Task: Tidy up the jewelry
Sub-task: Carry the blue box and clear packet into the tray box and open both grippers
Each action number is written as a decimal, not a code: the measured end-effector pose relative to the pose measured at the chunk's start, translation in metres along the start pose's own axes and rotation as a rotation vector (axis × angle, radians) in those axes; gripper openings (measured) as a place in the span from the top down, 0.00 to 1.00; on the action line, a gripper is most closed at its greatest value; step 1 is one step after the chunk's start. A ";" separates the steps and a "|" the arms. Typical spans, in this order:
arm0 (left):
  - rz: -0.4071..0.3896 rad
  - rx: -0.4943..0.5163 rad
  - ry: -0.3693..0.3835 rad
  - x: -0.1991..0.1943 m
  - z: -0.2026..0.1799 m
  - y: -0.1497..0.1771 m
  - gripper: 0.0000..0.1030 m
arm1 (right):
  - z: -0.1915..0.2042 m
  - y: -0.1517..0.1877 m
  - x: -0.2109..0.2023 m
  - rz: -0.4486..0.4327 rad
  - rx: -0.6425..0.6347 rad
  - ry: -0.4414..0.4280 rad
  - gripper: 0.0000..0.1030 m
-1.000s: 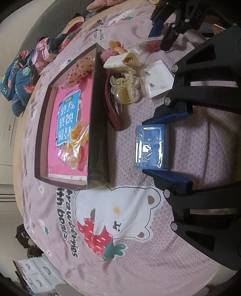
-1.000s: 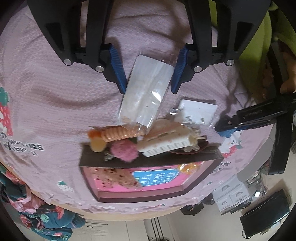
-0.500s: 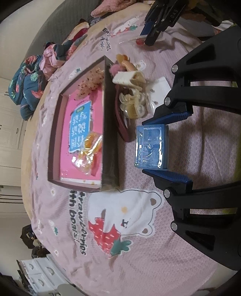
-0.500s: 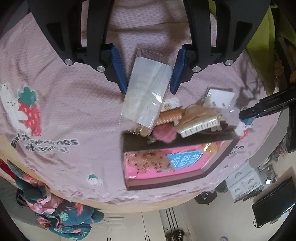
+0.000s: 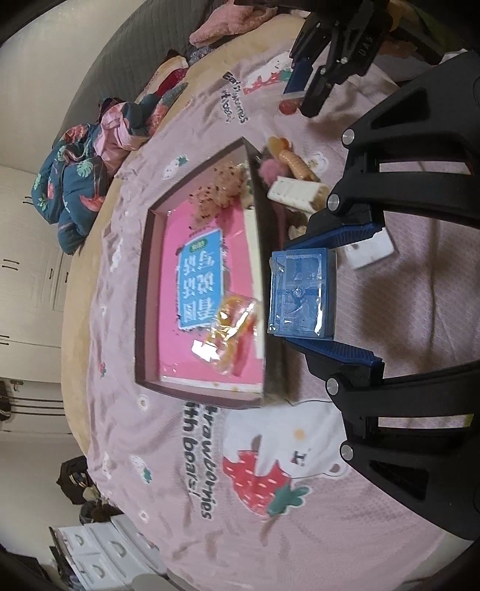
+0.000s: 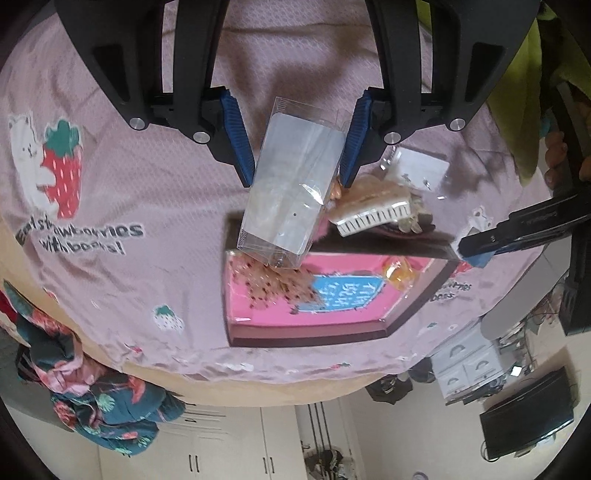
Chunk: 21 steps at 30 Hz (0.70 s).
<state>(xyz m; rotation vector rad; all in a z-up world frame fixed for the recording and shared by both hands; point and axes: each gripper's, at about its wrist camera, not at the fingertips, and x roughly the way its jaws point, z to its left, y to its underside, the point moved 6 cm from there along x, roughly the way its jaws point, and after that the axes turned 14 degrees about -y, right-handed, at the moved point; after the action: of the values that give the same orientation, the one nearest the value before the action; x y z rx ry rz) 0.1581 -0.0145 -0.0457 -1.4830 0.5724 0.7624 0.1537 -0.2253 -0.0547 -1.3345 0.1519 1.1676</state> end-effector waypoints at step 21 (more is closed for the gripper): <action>-0.017 -0.010 0.014 0.015 -0.006 -0.034 0.65 | 0.010 -0.046 0.013 -0.036 -0.071 -0.038 0.55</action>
<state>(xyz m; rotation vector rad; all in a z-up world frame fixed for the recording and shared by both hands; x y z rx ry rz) 0.1940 -0.0163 -0.0351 -1.5013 0.5666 0.7432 0.1879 -0.2010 -0.0298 -1.3710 0.0598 1.1767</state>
